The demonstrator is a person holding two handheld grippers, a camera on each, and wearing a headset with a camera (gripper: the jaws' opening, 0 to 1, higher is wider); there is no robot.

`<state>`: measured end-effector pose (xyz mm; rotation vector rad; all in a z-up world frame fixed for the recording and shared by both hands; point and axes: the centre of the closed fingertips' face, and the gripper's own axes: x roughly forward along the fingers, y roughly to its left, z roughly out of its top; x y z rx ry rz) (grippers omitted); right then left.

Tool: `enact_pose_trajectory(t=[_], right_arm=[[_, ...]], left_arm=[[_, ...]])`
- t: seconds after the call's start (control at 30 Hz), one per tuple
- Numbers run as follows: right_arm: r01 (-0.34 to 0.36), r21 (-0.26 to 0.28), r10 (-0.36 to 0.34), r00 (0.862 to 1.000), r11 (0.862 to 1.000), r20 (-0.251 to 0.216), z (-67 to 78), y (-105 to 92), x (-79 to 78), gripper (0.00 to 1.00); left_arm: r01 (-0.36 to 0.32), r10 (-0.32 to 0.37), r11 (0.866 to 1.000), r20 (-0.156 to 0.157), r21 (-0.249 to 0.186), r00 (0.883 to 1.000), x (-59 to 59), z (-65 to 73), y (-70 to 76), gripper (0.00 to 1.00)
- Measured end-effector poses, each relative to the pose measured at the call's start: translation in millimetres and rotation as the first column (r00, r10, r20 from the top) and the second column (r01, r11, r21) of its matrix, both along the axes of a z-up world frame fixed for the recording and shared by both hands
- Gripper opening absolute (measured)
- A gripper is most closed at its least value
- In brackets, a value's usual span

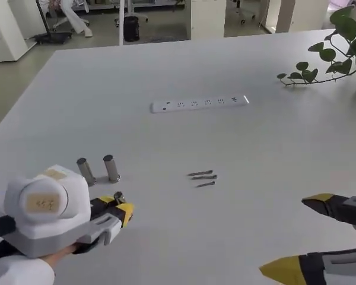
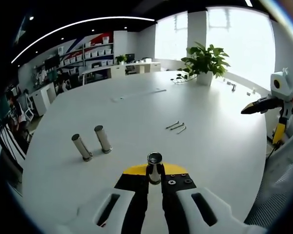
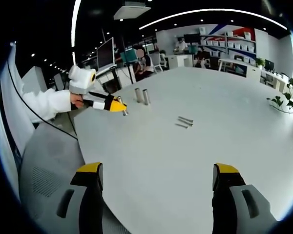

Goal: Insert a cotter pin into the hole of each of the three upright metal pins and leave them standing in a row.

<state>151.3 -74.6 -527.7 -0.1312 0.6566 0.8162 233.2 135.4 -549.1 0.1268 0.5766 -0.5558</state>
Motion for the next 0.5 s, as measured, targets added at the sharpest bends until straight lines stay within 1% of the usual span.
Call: enact_pose_trajectory(t=[0.07, 0.1, 0.13, 0.17, 0.2, 0.23, 0.33, 0.4, 0.47, 0.5], right_arm=[[0.001, 0.002, -0.001, 1.0, 1.0, 0.002, 0.2, -0.4, 0.2, 0.91], [0.001, 0.002, -0.001, 1.0, 1.0, 0.001, 0.1, -0.5, 0.3, 0.91], [0.001, 0.002, -0.001, 1.0, 1.0, 0.001, -0.2, -0.7, -0.2, 0.91], [0.0, 0.002, 0.0, 1.0, 1.0, 0.001, -0.3, -0.7, -0.2, 0.91], [-0.001, 0.001, 0.001, 1.0, 1.0, 0.0, -0.6, -1.0, -0.3, 0.91], [0.0, 0.001, 0.0, 1.0, 1.0, -0.001, -1.0, -1.3, -0.4, 0.91], [0.0, -0.002, 0.0, 1.0, 1.0, -0.002, -1.3, -2.6, -1.3, 0.91], [0.004, 0.004, -0.004, 1.0, 1.0, -0.001, -0.7, -3.2, -1.0, 0.91], [0.004, 0.003, -0.004, 1.0, 1.0, -0.002, -0.9, -3.3, -0.9, 0.91], [0.001, 0.0, -0.001, 1.0, 1.0, -0.004, -1.5, -3.7, -0.9, 0.91]], left_arm=[[0.0, 0.0, 1.0, -0.007, 0.0, 1.0, -1.1, -3.6, -4.3, 0.07], [-0.001, 0.001, 1.0, -0.005, 0.01, 1.0, -1.4, -5.4, -5.0, 0.07], [-0.015, 0.015, 0.999, 0.0, 0.029, 1.0, -0.5, -8.7, -3.2, 0.07], [-0.023, 0.023, 0.999, -0.004, 0.032, 1.0, -0.3, -10.1, -2.6, 0.07], [-0.037, 0.038, 0.999, -0.017, 0.026, 0.999, -0.9, -13.4, -2.8, 0.07], [-0.044, 0.044, 0.999, -0.021, 0.016, 0.999, -1.7, -15.7, -4.1, 0.07], [-0.032, 0.033, 0.999, -0.027, 0.011, 0.999, -5.8, -20.4, -10.2, 0.07], [-0.017, 0.018, 1.0, -0.036, 0.026, 0.999, -8.1, -24.9, -12.9, 0.07], [-0.016, 0.018, 0.999, -0.057, 0.041, 0.998, -10.3, -29.2, -13.7, 0.07], [-0.015, 0.018, 0.999, -0.056, 0.041, 0.998, -10.5, -29.7, -14.4, 0.07]])
